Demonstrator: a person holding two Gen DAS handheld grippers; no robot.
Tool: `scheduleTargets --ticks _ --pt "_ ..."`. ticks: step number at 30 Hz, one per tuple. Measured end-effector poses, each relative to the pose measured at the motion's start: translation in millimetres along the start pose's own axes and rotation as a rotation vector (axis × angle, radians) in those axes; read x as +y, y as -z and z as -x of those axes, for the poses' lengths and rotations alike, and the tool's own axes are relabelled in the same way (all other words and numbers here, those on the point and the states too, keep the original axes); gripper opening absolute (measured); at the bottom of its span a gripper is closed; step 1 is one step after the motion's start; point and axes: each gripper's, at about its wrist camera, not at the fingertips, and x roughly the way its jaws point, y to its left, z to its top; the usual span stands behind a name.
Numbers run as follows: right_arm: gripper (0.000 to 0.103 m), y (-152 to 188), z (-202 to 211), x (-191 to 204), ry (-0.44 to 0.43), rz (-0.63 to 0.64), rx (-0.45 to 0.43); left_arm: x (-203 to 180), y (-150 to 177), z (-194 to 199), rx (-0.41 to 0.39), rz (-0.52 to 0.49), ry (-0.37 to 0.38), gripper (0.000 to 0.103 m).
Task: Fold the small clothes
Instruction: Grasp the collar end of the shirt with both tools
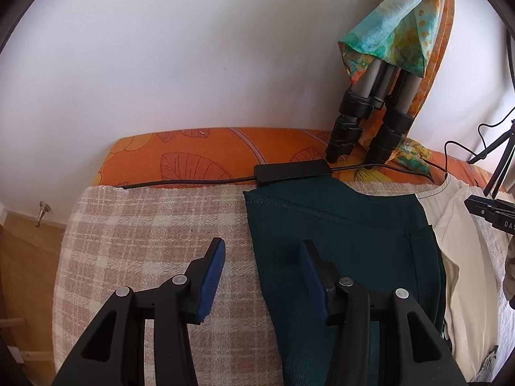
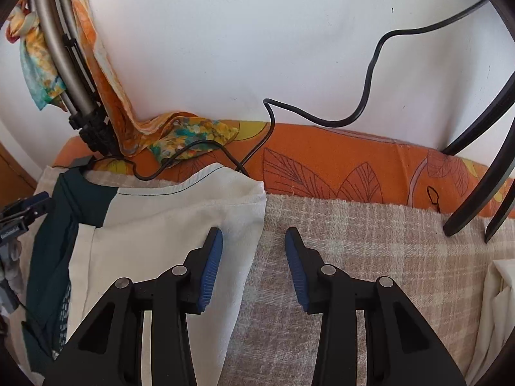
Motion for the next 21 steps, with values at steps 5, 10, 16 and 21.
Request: scheduleTargets --ticks 5,10,16,21 --pt "0.039 -10 -5 -4 -0.043 -0.017 -0.010 -9 -9 -13 -0.013 -0.044 -0.020 0.054" --pt "0.039 -14 -11 -2 -0.073 -0.004 -0.014 -12 -17 -20 -0.017 -0.051 -0.004 0.039" --pt "0.018 -12 -10 14 -0.047 0.065 -0.022 -37 -19 -24 -0.045 -0.154 -0.046 0.006" --pt "0.005 -7 -4 26 -0.018 0.122 -0.042 -51 -17 -18 -0.072 -0.171 -0.071 0.000"
